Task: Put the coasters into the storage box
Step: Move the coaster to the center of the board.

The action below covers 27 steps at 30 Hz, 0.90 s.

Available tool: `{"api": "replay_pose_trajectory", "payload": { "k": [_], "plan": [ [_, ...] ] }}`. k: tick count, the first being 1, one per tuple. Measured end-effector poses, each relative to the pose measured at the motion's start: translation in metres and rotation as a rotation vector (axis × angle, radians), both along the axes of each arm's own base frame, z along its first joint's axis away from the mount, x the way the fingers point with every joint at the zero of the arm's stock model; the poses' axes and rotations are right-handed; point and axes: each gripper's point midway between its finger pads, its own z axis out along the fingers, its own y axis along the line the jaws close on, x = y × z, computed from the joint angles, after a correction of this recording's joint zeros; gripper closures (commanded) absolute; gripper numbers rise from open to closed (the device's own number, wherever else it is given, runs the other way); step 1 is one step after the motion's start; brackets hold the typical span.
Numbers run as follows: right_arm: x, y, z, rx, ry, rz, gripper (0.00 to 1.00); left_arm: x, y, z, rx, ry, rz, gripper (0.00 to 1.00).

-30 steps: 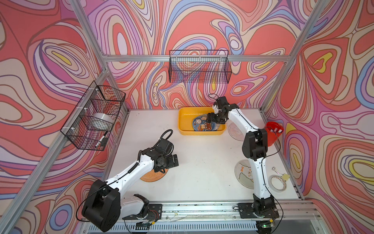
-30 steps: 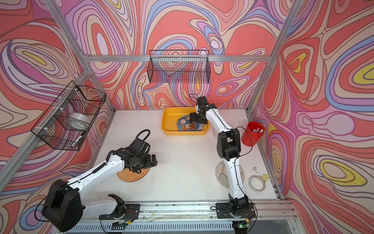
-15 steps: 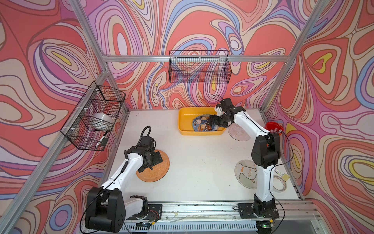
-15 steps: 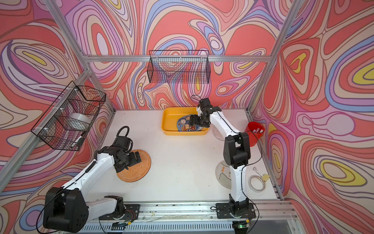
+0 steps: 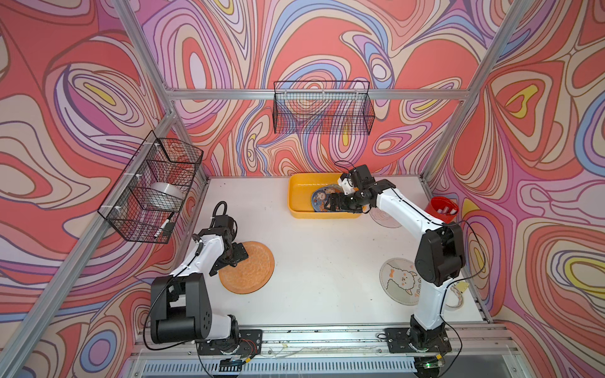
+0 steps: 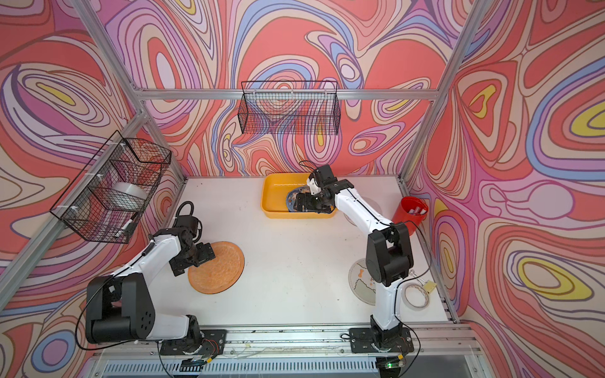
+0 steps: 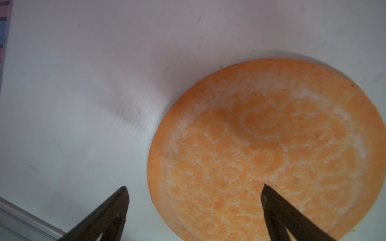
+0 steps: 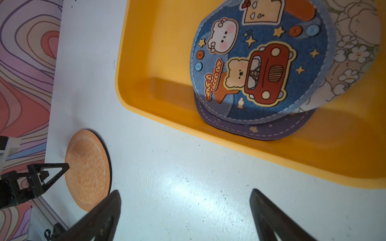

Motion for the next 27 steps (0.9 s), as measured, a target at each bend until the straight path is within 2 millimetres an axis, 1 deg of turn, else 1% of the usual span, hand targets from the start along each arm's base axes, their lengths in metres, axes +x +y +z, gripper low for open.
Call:
{"api": "replay_pose_trajectory", "payload": {
  "k": [3,6,12,17,22,27],
  "plan": [
    [-0.001,0.001,0.000,0.007,-0.002,0.000,0.02,-0.001,0.011,-0.006,-0.006,0.019,0.026,0.00],
    [0.000,0.002,0.004,0.013,-0.012,0.001,0.02,0.003,0.016,-0.015,-0.015,0.043,0.027,0.00],
    [-0.002,0.003,0.014,0.024,-0.029,0.000,0.02,0.008,0.009,-0.031,-0.070,0.068,0.006,0.00],
    [-0.004,0.005,0.021,0.033,-0.040,0.000,0.02,0.016,0.001,-0.033,-0.135,0.049,-0.004,0.01],
    [-0.005,0.008,0.027,0.042,-0.056,0.002,0.02,0.017,-0.003,-0.035,-0.160,0.049,-0.007,0.02],
    [-0.011,0.008,0.023,0.044,-0.050,0.001,0.02,0.018,-0.010,-0.035,-0.150,0.054,-0.032,0.02]
  ]
}}
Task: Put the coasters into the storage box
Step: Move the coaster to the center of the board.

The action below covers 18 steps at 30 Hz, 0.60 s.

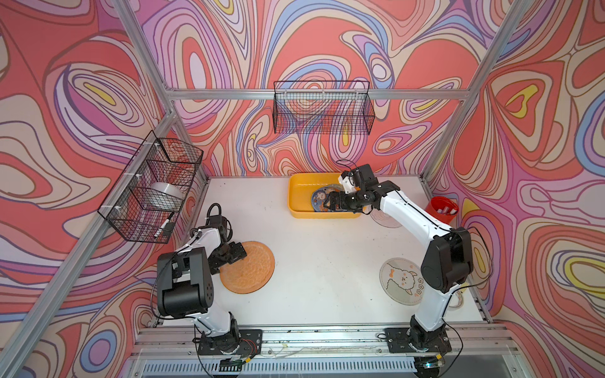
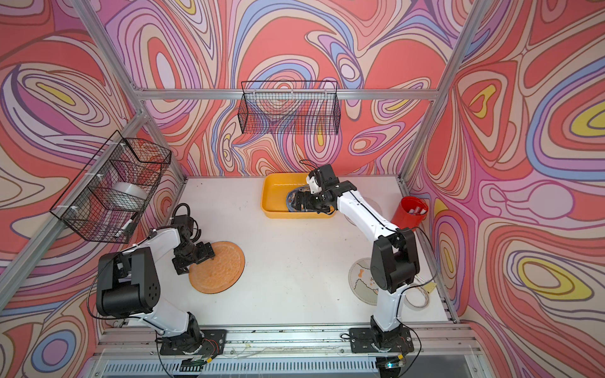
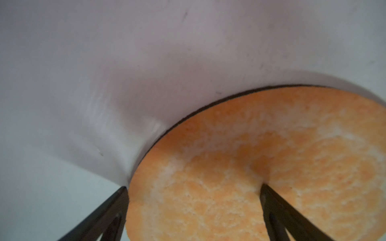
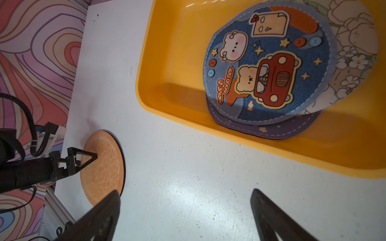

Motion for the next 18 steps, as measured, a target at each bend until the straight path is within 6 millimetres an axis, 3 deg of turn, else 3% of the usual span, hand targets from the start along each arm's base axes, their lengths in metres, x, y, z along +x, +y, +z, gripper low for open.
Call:
{"api": "replay_pose_trajectory", "payload": {
  "k": [9,18],
  "plan": [
    [-0.006,0.000,-0.012,-0.004,0.025,-0.002,0.02,0.003,-0.027,0.001,0.011,-0.018,-0.062,0.02],
    [-0.010,0.003,-0.005,0.009,0.009,-0.002,0.02,-0.001,-0.065,0.002,-0.062,-0.022,-0.157,0.01]
  ]
}}
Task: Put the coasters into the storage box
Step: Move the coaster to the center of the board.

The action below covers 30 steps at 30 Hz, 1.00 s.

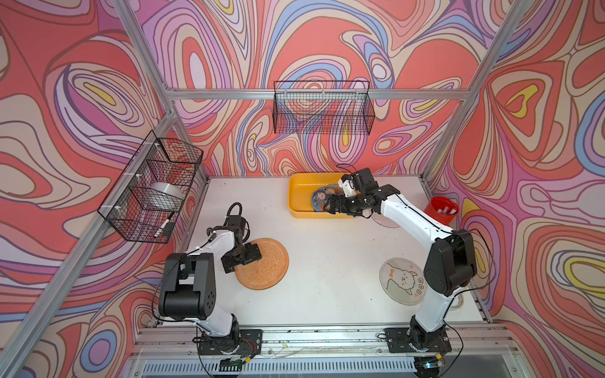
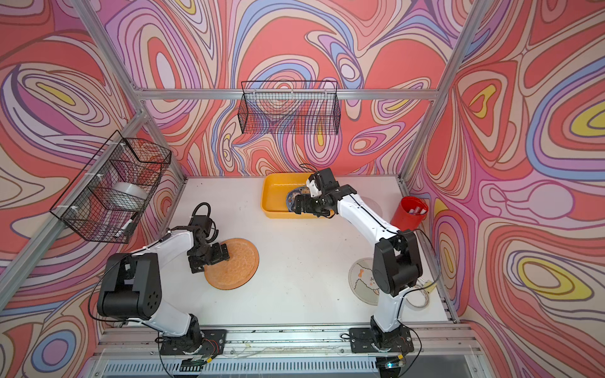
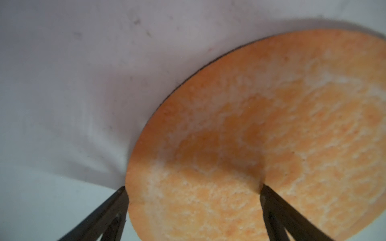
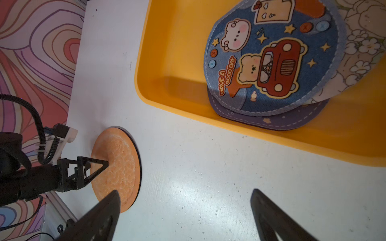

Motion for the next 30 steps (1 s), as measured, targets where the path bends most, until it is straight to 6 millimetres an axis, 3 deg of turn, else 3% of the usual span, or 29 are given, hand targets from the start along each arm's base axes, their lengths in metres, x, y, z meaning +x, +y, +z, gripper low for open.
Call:
{"api": "replay_pose_trajectory", "payload": {
  "k": [5,12,23,26,30],
  "plan": [
    [-0.004,0.005,-0.002,0.001,0.004,0.009,0.02,-0.002,-0.025,0.000,-0.022,0.004,-0.064,0.01],
    [-0.009,0.010,-0.004,-0.001,0.012,0.019,0.02,0.005,-0.076,0.002,-0.064,0.018,-0.182,0.01],
    [-0.024,0.013,-0.028,-0.015,0.072,0.021,0.02,0.020,-0.154,0.009,-0.126,0.002,-0.332,0.00],
    [-0.030,0.013,-0.036,-0.022,0.096,0.020,0.02,0.019,-0.166,0.012,-0.143,-0.008,-0.350,0.00],
    [-0.040,0.010,-0.051,-0.037,0.139,0.018,0.02,0.021,-0.164,0.013,-0.128,-0.019,-0.347,0.00]
  ]
}}
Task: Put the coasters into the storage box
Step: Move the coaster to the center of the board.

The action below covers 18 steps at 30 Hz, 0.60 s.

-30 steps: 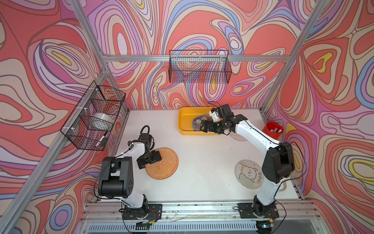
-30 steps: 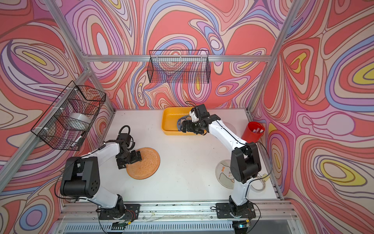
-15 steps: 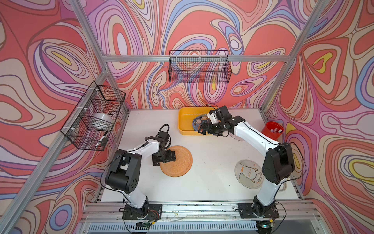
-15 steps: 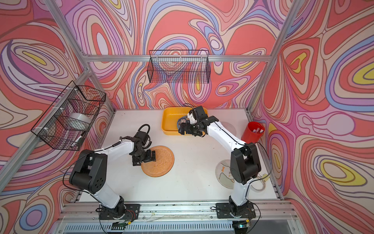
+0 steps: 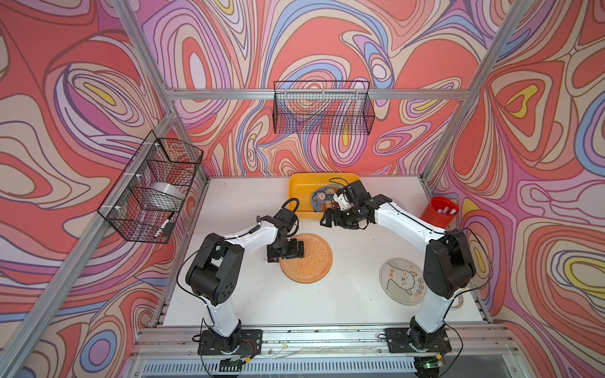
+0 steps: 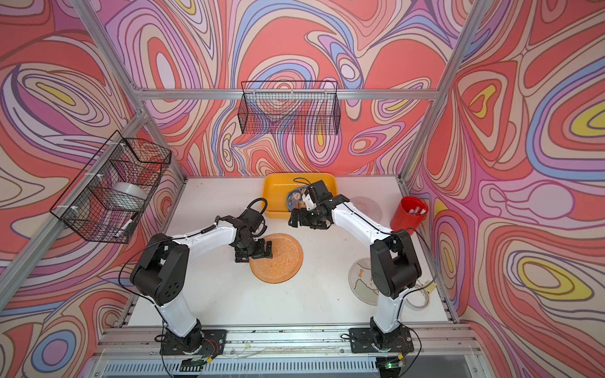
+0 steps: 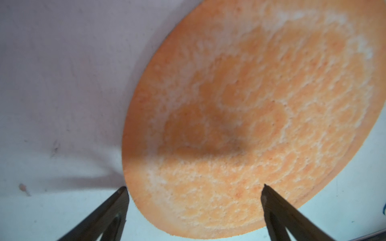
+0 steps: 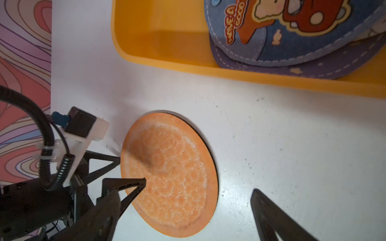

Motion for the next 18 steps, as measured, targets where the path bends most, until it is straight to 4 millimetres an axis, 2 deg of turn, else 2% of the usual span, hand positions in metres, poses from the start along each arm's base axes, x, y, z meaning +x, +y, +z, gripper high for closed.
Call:
{"api": "replay_pose_trajectory", "payload": {
  "k": [8,12,18],
  "plan": [
    [-0.041,-0.006,-0.047,-0.047,0.143,0.015,0.02,-0.004,0.020,0.008,0.020,-0.079,0.049,0.04],
    [-0.060,-0.009,-0.064,-0.062,0.209,0.023,0.03,-0.005,0.021,0.001,0.011,-0.084,0.071,0.08],
    [-0.077,-0.014,-0.079,-0.078,0.263,0.027,0.07,0.002,0.014,-0.004,-0.019,-0.094,0.082,0.14]
  ]
}}
